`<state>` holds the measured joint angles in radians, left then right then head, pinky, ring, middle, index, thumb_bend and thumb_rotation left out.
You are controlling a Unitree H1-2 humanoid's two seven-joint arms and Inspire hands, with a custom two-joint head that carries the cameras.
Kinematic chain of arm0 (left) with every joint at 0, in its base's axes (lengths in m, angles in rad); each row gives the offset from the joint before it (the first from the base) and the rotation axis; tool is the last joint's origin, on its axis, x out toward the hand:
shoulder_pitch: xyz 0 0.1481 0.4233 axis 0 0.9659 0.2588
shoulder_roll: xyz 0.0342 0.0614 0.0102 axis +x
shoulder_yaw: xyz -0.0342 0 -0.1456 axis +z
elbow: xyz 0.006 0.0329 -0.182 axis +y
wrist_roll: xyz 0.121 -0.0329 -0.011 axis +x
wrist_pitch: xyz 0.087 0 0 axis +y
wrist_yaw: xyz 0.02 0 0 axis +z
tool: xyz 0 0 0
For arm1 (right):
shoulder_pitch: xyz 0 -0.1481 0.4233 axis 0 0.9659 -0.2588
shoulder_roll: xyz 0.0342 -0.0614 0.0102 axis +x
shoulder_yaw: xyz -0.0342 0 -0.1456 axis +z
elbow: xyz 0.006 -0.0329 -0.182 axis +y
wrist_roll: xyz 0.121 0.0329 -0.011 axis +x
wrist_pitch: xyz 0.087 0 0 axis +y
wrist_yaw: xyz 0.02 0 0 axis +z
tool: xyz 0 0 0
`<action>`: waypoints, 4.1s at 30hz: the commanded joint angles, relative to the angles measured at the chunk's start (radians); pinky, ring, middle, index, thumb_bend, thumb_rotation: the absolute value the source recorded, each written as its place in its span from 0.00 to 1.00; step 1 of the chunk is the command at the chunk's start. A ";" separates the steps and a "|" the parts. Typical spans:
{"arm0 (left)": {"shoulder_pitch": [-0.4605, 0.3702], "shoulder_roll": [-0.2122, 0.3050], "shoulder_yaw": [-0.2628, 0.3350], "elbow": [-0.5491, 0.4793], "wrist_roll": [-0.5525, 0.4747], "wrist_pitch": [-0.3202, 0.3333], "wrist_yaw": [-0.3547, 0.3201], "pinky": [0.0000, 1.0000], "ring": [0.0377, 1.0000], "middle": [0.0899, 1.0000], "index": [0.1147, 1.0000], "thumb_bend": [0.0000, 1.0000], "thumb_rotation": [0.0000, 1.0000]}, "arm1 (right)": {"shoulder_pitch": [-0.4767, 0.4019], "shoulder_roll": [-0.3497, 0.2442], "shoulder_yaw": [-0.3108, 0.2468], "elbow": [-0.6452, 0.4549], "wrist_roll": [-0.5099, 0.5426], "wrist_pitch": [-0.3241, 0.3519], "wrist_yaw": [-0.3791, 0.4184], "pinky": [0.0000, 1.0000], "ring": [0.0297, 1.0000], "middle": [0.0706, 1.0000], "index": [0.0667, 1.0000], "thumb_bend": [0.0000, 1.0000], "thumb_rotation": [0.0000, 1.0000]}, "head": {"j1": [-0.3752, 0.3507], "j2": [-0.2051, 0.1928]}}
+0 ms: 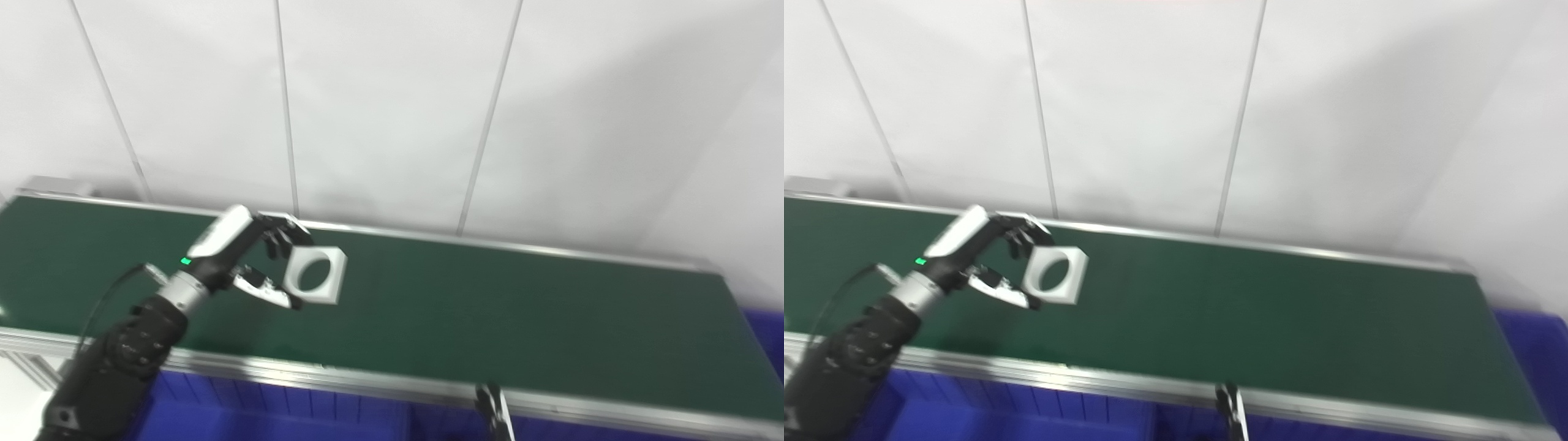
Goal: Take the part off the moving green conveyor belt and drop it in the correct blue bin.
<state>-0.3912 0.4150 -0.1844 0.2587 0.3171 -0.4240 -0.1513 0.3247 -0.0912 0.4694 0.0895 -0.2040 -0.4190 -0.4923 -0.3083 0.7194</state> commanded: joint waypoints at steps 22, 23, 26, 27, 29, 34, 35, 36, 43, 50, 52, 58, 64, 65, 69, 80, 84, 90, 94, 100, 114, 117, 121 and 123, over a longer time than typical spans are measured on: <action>0.205 0.038 -0.007 -0.209 -0.167 -0.046 -0.082 0.41 0.46 0.43 0.44 0.52 0.00 | 0.024 0.109 -0.111 -0.122 -0.103 -0.050 0.061 0.95 0.91 0.94 0.99 0.75 0.77 | -0.004 0.137; 0.224 0.037 -0.008 -0.211 -0.161 -0.046 -0.079 0.41 0.46 0.43 0.44 0.52 0.00 | 0.024 0.107 -0.112 -0.125 -0.096 -0.050 0.064 0.95 0.91 0.94 0.99 0.75 0.77 | -0.001 0.140; 0.270 0.031 -0.008 -0.220 -0.139 -0.046 -0.069 0.35 0.40 0.43 0.44 0.52 0.00 | 0.029 0.104 -0.118 -0.131 -0.094 -0.050 0.072 0.95 0.90 0.93 0.98 0.76 0.78 | 0.002 0.143; 0.286 0.030 -0.008 -0.226 -0.132 -0.046 -0.067 0.34 0.39 0.43 0.44 0.52 0.00 | 0.030 0.103 -0.120 -0.134 -0.091 -0.050 0.075 0.95 0.90 0.93 0.98 0.76 0.78 | 0.006 0.143; 0.310 0.027 -0.011 -0.229 -0.133 -0.045 -0.073 0.21 0.23 0.43 0.44 0.52 0.00 | 0.031 0.102 -0.124 -0.137 -0.085 -0.051 0.084 0.94 0.90 0.93 0.98 0.77 0.78 | 0.010 0.143; 0.351 0.024 -0.020 -0.228 -0.136 -0.041 -0.097 0.41 0.46 0.42 0.45 0.52 0.00 | 0.035 0.107 -0.138 -0.144 -0.086 -0.050 0.100 0.94 0.90 0.92 0.98 0.76 0.78 | 0.016 0.141; 0.362 0.023 -0.021 -0.233 -0.121 -0.033 -0.099 0.42 0.47 0.43 0.45 0.52 0.00 | 0.035 0.108 -0.139 -0.144 -0.084 -0.050 0.102 0.94 0.90 0.92 0.98 0.76 0.78 | 0.016 0.141; 0.372 0.022 -0.022 -0.238 -0.112 -0.023 -0.104 0.45 0.49 0.43 0.44 0.52 0.00 | 0.036 0.107 -0.140 -0.145 -0.082 -0.050 0.103 0.94 0.90 0.92 0.98 0.76 0.78 | 0.019 0.142; 0.408 0.012 -0.034 -0.249 -0.028 0.021 -0.113 0.44 0.49 0.43 0.45 0.52 0.00 | 0.042 0.108 -0.147 -0.149 -0.065 -0.050 0.124 0.96 0.91 0.93 0.99 0.75 0.76 | 0.023 0.139; 0.419 0.010 -0.054 -0.260 0.053 0.096 -0.138 0.43 0.47 0.40 0.47 0.51 0.00 | 0.049 0.107 -0.151 -0.154 -0.069 -0.050 0.136 0.96 0.92 0.94 0.99 0.74 0.78 | 0.029 0.135; 0.415 0.014 -0.063 -0.266 0.079 0.114 -0.147 0.50 0.53 0.43 0.44 0.52 0.00 | 0.051 0.109 -0.155 -0.154 -0.076 -0.050 0.135 0.96 0.91 0.93 0.99 0.76 0.78 | 0.032 0.135; 0.404 0.028 -0.095 -0.304 0.137 0.189 -0.210 0.56 0.59 0.46 0.42 0.52 0.00 | 0.055 0.107 -0.157 -0.161 -0.079 -0.050 0.139 0.95 0.92 0.93 0.99 0.75 0.79 | 0.035 0.138; 0.396 0.023 -0.133 -0.341 0.262 0.296 -0.247 0.58 0.63 0.62 0.43 0.51 0.05 | 0.056 0.107 -0.156 -0.163 -0.063 -0.050 0.143 0.96 0.92 0.94 0.99 0.74 0.78 | 0.041 0.141; 0.393 0.022 -0.140 -0.345 0.284 0.314 -0.255 0.59 0.64 0.64 0.43 0.51 0.05 | 0.055 0.107 -0.155 -0.163 -0.057 -0.051 0.144 0.96 0.92 0.94 0.98 0.74 0.77 | 0.041 0.141; 0.386 0.009 -0.163 -0.363 0.349 0.382 -0.278 0.56 0.63 0.66 0.43 0.51 0.06 | 0.056 0.105 -0.155 -0.164 -0.059 -0.050 0.148 0.97 0.93 0.94 0.99 0.75 0.78 | 0.041 0.141; 0.398 0.026 -0.185 -0.428 0.413 0.452 -0.325 0.87 0.90 0.90 0.89 0.76 0.52 | 0.063 0.115 -0.156 -0.170 -0.055 -0.050 0.157 0.97 0.93 0.94 0.99 0.75 0.77 | 0.035 0.142; 0.418 0.019 -0.170 -0.454 0.394 0.474 -0.333 0.91 0.94 0.94 0.93 0.76 0.55 | 0.065 0.118 -0.156 -0.169 -0.061 -0.051 0.154 0.96 0.93 0.94 0.99 0.75 0.78 | 0.032 0.144; 0.459 0.008 -0.107 -0.523 0.172 0.523 -0.395 0.91 0.97 0.98 0.96 0.76 0.62 | 0.067 0.122 -0.155 -0.168 -0.067 -0.050 0.150 0.96 0.93 0.94 0.98 0.74 0.78 | 0.028 0.144; 0.495 0.000 -0.056 -0.569 -0.014 0.539 -0.418 0.83 0.95 0.99 0.99 0.78 0.73 | 0.066 0.119 -0.152 -0.168 -0.059 -0.050 0.152 0.97 0.93 0.94 0.98 0.73 0.76 | 0.027 0.142; 0.556 -0.009 -0.025 -0.626 -0.193 0.518 -0.411 0.94 1.00 1.00 1.00 0.83 0.86 | 0.070 0.117 -0.154 -0.168 -0.048 -0.050 0.160 0.97 0.93 0.94 0.98 0.75 0.76 | 0.024 0.134; 0.653 -0.187 -0.006 -0.453 -0.335 0.237 -0.277 1.00 1.00 1.00 1.00 0.76 0.89 | 0.078 0.090 -0.171 -0.149 0.004 -0.040 0.275 0.99 0.94 0.95 0.98 0.79 0.81 | 0.026 0.105; 0.668 -0.227 -0.003 -0.394 -0.361 0.187 -0.247 1.00 1.00 1.00 1.00 0.75 0.87 | 0.082 0.089 -0.172 -0.148 0.031 -0.044 0.299 0.99 0.94 0.96 0.98 0.78 0.80 | 0.013 0.106; 0.678 -0.293 0.013 -0.315 -0.386 0.083 -0.198 1.00 1.00 1.00 1.00 0.76 0.90 | 0.087 0.097 -0.182 -0.146 0.037 -0.039 0.314 0.98 0.95 0.96 0.98 0.79 0.80 | 0.008 0.101; 0.682 -0.318 0.021 -0.299 -0.369 0.052 -0.169 1.00 1.00 1.00 1.00 0.76 0.92 | 0.089 0.096 -0.185 -0.146 0.043 -0.039 0.324 0.98 0.95 0.97 0.99 0.79 0.80 | 0.015 0.099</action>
<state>0.3023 0.1039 -0.1754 -0.0262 -0.0462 -0.3082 -0.3484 0.4088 -0.0043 0.2857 -0.0371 -0.1646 -0.4193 -0.1861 -0.2945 0.8176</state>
